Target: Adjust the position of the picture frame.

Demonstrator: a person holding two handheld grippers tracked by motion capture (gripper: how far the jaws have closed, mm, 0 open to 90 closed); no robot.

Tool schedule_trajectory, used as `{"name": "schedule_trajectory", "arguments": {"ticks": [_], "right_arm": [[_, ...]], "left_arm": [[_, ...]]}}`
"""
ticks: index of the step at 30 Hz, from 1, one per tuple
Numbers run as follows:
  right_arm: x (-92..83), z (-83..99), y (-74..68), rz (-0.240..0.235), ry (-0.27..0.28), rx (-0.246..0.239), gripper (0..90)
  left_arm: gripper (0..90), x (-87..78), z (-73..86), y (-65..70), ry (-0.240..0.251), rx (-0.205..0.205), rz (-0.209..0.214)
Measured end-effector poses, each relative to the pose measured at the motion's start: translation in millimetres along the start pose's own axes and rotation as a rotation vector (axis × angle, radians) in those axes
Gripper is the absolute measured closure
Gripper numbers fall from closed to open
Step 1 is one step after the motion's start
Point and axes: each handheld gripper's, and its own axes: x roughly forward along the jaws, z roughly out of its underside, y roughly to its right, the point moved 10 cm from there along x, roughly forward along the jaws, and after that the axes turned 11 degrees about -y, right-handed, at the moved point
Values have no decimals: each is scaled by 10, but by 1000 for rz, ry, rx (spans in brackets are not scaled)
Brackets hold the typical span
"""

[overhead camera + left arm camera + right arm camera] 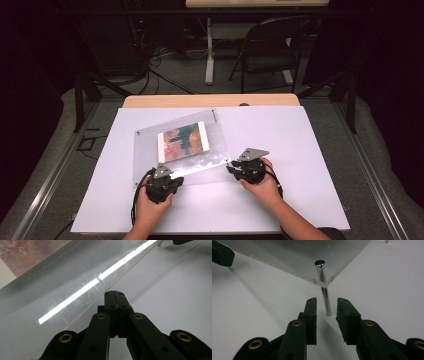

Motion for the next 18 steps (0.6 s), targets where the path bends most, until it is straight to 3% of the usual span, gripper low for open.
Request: {"name": "schedule_trajectory", "arguments": {"ticks": [9,18], "right_arm": [[148,-133,-27,-17,10,5,694],[241,-166,-33,-2,-18,-5,793]], "left_arm": [[900,7,6,-3,4,-12,7],[900,9,5,-1,5,-25,13]]}}
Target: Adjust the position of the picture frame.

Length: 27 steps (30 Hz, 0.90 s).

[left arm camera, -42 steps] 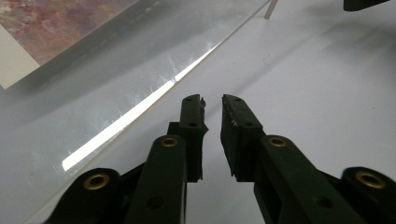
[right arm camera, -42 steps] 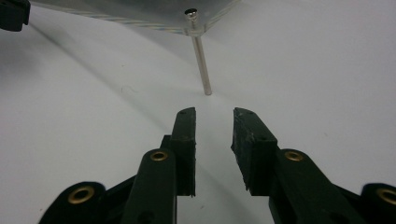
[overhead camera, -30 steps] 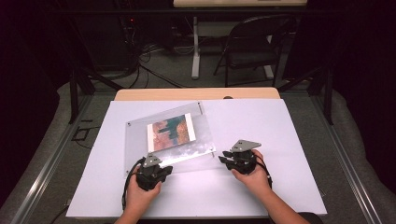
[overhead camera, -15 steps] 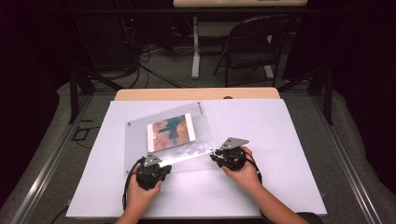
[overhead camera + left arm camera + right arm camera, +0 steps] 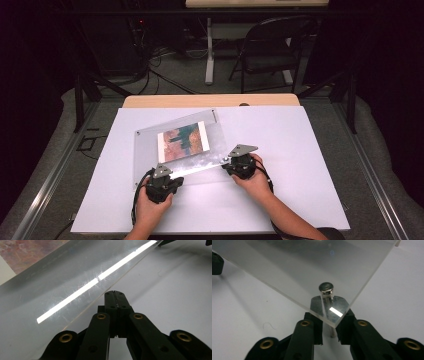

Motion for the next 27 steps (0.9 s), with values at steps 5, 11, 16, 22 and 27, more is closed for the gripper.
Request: {"name": "schedule_trajectory", "arguments": {"ticks": [5,11,16,22,27], "right_arm": [[-8,6,17,7,-16,-32,819],[-41,16,-4,14,-29,-75,835],[-114,37,-51,8,-33,-95,843],[-231,101,-118,7,-29,-104,849],[-300,169,-195,-2,-28,-100,851]], "left_arm": [[900,-1,0,-9,-4,-2,-2],[900,22,22,-57,-27,-55,18],[900,-11,-16,-60,-27,-57,15],[900,-1,-126,-105,-24,-74,21],[900,41,-215,-147,-28,-78,15]]}}
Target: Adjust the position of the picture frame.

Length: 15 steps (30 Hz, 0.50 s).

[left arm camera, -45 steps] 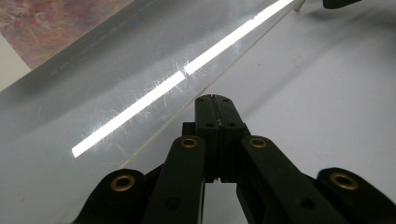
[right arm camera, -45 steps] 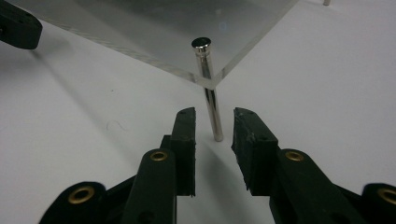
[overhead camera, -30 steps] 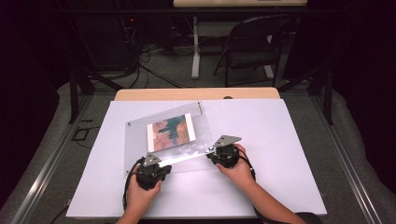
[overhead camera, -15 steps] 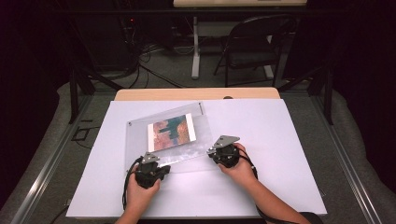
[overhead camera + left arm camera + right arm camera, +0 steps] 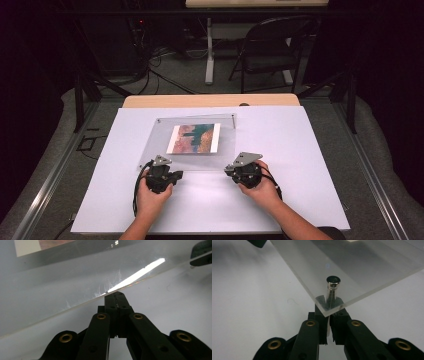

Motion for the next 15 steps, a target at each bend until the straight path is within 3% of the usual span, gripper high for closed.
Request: {"name": "schedule_trajectory", "arguments": {"ticks": [9,12,15], "right_arm": [[-118,83,-161,-24,8,16,853],[-155,115,-281,-34,7,19,853],[-176,121,-367,-44,12,25,852]], "left_arm": [[900,49,-140,-13,-20,0,12],[900,92,-222,-26,-21,-13,17],[900,129,-282,-33,-34,8,5]]}}
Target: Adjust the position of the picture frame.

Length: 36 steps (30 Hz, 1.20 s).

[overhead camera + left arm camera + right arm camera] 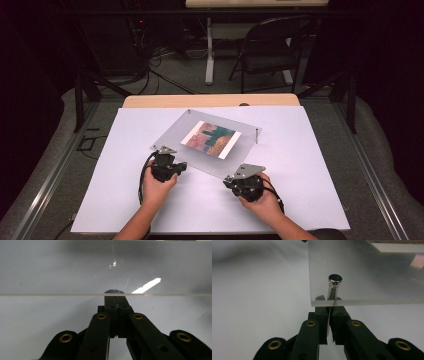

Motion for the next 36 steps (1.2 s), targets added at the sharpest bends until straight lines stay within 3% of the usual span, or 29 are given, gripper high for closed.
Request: {"name": "schedule_trajectory", "arguments": {"ticks": [6,16,19,24,31,36], "right_arm": [[9,-6,-119,-14,0,6,850],[159,-141,-329,-52,16,26,851],[212,-175,-358,-61,8,28,851],[275,-212,-379,-82,-1,34,851],[268,-179,-377,-103,20,43,805],[99,-140,-394,-108,29,-5,718]], "left_arm": [[900,45,-84,-12,-11,16,-16],[900,136,-243,-157,-25,-39,-19],[900,175,-260,-177,-8,-83,-9],[895,178,-210,-191,5,-74,-10],[766,41,-90,-176,55,-70,12],[647,-85,-15,-69,111,-31,10]]}}
